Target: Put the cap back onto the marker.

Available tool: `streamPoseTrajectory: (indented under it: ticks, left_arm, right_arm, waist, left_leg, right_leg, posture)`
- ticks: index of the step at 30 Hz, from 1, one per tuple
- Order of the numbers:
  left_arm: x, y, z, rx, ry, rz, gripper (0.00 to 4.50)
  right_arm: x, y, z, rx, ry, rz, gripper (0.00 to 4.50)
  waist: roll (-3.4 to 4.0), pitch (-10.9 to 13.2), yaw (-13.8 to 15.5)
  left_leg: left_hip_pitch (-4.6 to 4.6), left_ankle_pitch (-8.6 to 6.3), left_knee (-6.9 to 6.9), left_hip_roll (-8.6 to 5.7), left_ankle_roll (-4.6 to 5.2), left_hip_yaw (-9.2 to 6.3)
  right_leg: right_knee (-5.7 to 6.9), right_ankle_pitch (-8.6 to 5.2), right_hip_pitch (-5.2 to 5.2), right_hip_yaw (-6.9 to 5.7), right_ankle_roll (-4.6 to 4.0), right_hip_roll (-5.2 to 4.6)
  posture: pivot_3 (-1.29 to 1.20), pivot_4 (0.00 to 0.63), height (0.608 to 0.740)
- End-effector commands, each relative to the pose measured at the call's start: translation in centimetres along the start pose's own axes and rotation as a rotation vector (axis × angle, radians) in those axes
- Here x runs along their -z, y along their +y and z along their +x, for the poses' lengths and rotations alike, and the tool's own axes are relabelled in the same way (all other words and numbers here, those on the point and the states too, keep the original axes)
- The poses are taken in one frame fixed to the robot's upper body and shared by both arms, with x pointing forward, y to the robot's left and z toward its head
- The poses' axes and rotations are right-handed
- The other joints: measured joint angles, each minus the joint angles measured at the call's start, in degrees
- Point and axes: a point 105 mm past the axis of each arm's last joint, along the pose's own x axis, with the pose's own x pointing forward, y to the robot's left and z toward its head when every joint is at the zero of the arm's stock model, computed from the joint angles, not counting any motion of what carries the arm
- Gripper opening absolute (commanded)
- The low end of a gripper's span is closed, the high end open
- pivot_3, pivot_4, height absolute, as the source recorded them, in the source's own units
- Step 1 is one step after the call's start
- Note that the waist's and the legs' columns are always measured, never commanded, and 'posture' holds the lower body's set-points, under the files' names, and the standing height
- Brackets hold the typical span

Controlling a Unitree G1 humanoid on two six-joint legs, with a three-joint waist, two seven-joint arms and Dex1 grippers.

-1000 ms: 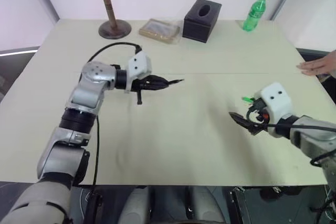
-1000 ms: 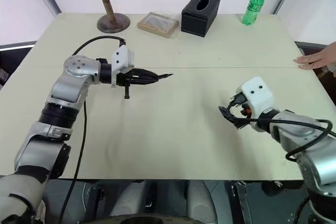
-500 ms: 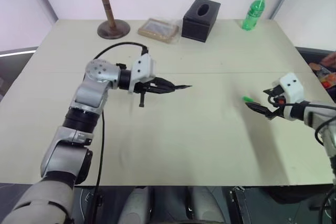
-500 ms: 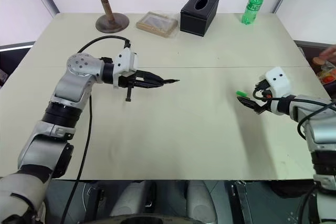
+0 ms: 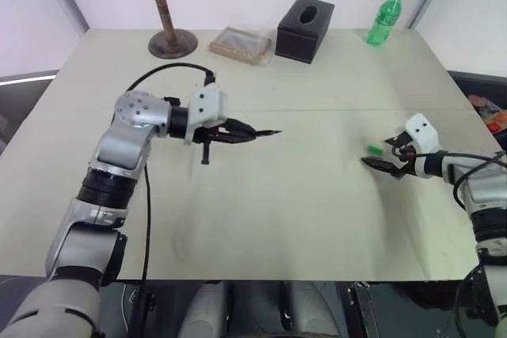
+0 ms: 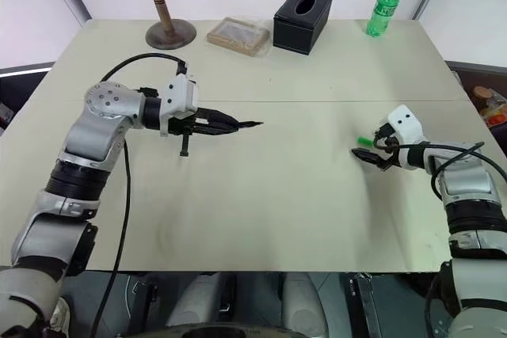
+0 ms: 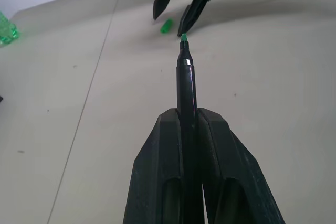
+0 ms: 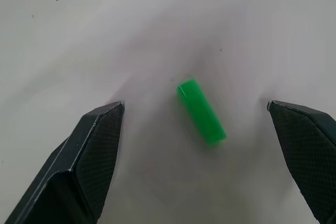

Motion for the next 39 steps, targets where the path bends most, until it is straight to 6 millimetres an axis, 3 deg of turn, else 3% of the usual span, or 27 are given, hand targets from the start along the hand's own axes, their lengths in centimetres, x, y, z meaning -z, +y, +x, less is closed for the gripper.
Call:
streamPoseTrajectory:
  ticks: [1,13,16,23,28,32,36,39]
  left_arm:
    - [-0.9,0.3,-0.6,-0.030,-0.022,0.025,0.07]
    - [-1.0,0.4,-0.3,-0.038,-0.026,0.027,0.07]
    - [-1.0,0.5,-0.3,-0.038,-0.026,0.030,0.00]
    - [-1.0,0.7,-0.2,-0.040,-0.027,0.035,0.00]
    - [-1.1,0.8,-0.1,-0.044,-0.032,0.037,0.00]
    - [-1.0,0.8,0.3,-0.041,-0.037,0.051,0.00]
    - [-0.4,0.8,1.4,-0.006,-0.032,0.094,0.00]
    - [0.0,0.8,2.3,0.023,-0.034,0.117,0.00]
  right_arm:
    - [-0.6,-0.6,-0.3,0.012,-0.018,-0.017,4.50]
    - [0.6,-0.5,-0.4,0.019,0.032,0.002,4.50]
    - [0.8,-0.4,-0.4,0.016,0.037,-0.002,3.68]
    - [1.0,-0.6,-0.4,0.034,0.053,-0.006,0.03]
    - [0.7,-1.0,-0.6,0.050,0.059,-0.023,0.03]
    - [-0.7,-1.0,-1.1,0.068,0.054,-0.094,0.03]
    - [-3.7,1.2,-2.0,0.077,0.049,-0.299,0.03]
    - [-5.7,4.0,-2.4,0.042,0.017,-0.364,0.03]
  waist:
    - [0.00,0.0,0.0]
    - [0.00,0.0,0.0]
    - [0.00,0.0,0.1]
    - [0.00,0.0,0.1]
    - [0.00,0.0,0.1]
    - [0.00,0.0,0.1]
    - [0.08,0.0,0.2]
    - [0.09,0.0,0.1]
  left_leg:
    - [0.00,0.00,0.00,0.00,0.00,0.00]
    - [0.01,0.00,0.01,-0.01,0.00,0.00]
    - [0.01,0.00,0.02,-0.01,0.00,0.00]
    - [0.01,0.00,0.07,-0.02,0.00,0.00]
    - [0.02,0.00,0.09,-0.02,0.00,-0.01]
    - [0.01,0.00,0.09,-0.02,0.00,-0.01]
    - [-0.10,0.00,0.09,-0.03,0.00,-0.02]
    - [-0.14,0.00,0.10,-0.02,0.00,-0.02]
  right_leg:
    - [0.00,0.00,0.00,0.00,0.00,0.00]
    - [0.00,0.00,0.02,0.00,0.00,0.00]
    - [0.00,0.00,0.03,0.00,0.00,0.00]
    - [0.00,0.02,0.05,0.00,0.02,0.00]
    - [0.00,0.02,0.07,0.00,0.03,0.00]
    - [0.00,0.02,0.06,0.00,0.04,0.00]
    - [0.01,0.02,-0.07,0.00,0.04,-0.01]
    - [0.02,0.02,-0.11,0.00,0.04,0.00]
  posture:
    - [0.00,0.150,0.740]
    - [0.00,0.150,0.740]
    - [0.00,0.150,0.740]
    - [0.00,0.150,0.740]
    - [0.00,0.150,0.740]
    - [0.00,0.150,0.740]
    - [0.00,0.150,0.740]
    - [0.00,0.150,0.740]
